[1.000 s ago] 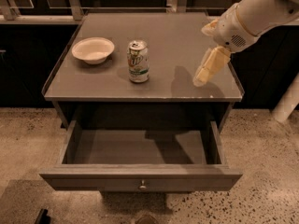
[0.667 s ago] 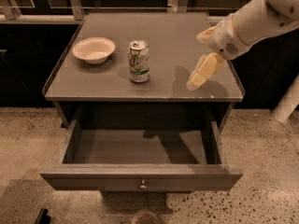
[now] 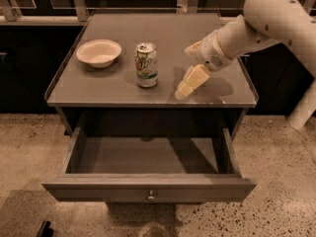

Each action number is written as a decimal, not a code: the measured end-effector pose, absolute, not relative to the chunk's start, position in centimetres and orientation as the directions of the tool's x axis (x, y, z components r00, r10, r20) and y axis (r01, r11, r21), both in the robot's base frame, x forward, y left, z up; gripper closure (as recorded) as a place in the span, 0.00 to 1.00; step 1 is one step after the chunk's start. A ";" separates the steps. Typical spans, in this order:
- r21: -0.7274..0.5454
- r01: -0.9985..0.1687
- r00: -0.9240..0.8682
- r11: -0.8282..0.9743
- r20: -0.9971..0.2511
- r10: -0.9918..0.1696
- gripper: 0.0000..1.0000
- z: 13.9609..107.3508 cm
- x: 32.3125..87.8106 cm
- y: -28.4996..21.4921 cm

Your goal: Place 7up can into top drawer

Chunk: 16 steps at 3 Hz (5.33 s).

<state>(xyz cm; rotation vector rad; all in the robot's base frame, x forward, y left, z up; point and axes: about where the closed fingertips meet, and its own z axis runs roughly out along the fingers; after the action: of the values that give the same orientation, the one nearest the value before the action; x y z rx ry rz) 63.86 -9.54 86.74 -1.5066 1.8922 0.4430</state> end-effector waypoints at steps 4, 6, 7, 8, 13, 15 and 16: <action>-0.148 -0.981 0.024 0.130 -0.744 -0.668 0.00 87.0 70.2 0.1; -0.148 -0.981 0.024 0.129 -0.744 -0.668 0.19 87.0 70.2 0.1; -0.147 -0.981 0.024 0.129 -0.744 -0.668 0.43 87.0 70.2 0.1; -0.147 -0.981 0.024 0.129 -0.744 -0.668 0.66 87.0 70.2 0.1; -0.441 -0.850 0.188 0.289 -0.766 -0.615 1.00 99.1 57.3 -1.1; -0.444 -0.774 0.088 0.450 -0.780 -0.619 1.00 97.8 51.0 -3.8; -0.445 -0.775 0.088 0.450 -0.780 -0.620 1.00 97.8 51.0 -3.8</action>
Offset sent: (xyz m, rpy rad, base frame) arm 0.0675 0.1027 0.0359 0.0167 -0.0803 0.2083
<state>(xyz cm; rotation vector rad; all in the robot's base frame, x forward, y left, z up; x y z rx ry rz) 50.97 -3.80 97.81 -1.2427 1.6070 0.1770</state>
